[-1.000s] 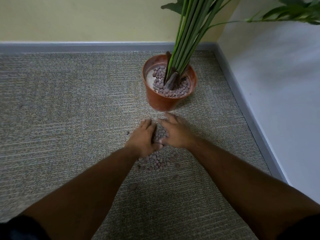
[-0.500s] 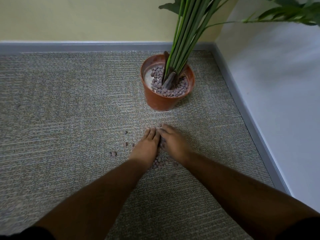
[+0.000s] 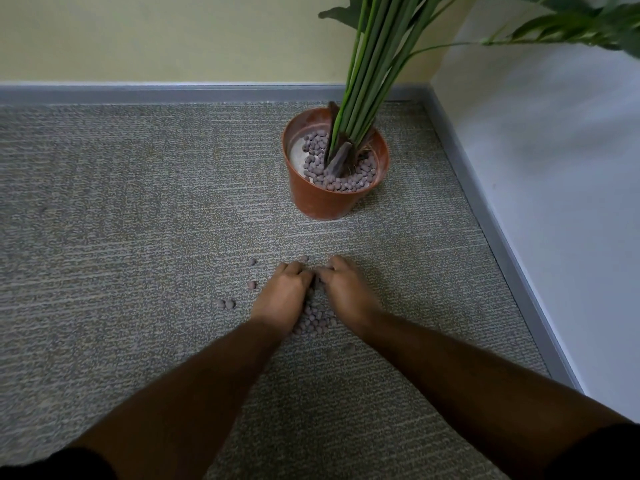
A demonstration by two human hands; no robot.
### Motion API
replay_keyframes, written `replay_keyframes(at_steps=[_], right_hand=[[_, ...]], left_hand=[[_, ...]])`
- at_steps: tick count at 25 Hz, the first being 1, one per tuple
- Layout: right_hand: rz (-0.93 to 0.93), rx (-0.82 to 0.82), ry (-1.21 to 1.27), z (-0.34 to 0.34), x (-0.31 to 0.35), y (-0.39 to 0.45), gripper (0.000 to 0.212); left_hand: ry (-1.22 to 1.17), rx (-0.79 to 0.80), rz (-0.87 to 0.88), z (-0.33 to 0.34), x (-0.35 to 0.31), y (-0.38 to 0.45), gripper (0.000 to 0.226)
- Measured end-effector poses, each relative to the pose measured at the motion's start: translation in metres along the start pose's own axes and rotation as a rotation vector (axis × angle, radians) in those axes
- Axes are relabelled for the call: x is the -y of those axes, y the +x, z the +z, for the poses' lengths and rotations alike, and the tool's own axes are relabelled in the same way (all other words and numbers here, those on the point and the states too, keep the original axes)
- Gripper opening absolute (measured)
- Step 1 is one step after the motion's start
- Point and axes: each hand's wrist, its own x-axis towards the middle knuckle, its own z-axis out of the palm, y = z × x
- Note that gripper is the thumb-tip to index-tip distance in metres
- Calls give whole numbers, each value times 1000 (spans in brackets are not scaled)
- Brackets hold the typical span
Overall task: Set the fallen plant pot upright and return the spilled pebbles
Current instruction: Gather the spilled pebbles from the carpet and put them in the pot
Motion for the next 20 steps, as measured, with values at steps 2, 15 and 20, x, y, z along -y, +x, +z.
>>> replay_keyframes(at_steps=[2, 15, 20], right_hand=[[30, 8, 48, 0, 4, 0, 20], [200, 3, 296, -8, 8, 10, 26], [520, 59, 573, -21, 5, 19, 11]], left_hand=[[-23, 4, -18, -4, -1, 1, 37], [-144, 43, -183, -23, -6, 5, 29], [-288, 40, -328, -43, -6, 24, 32]])
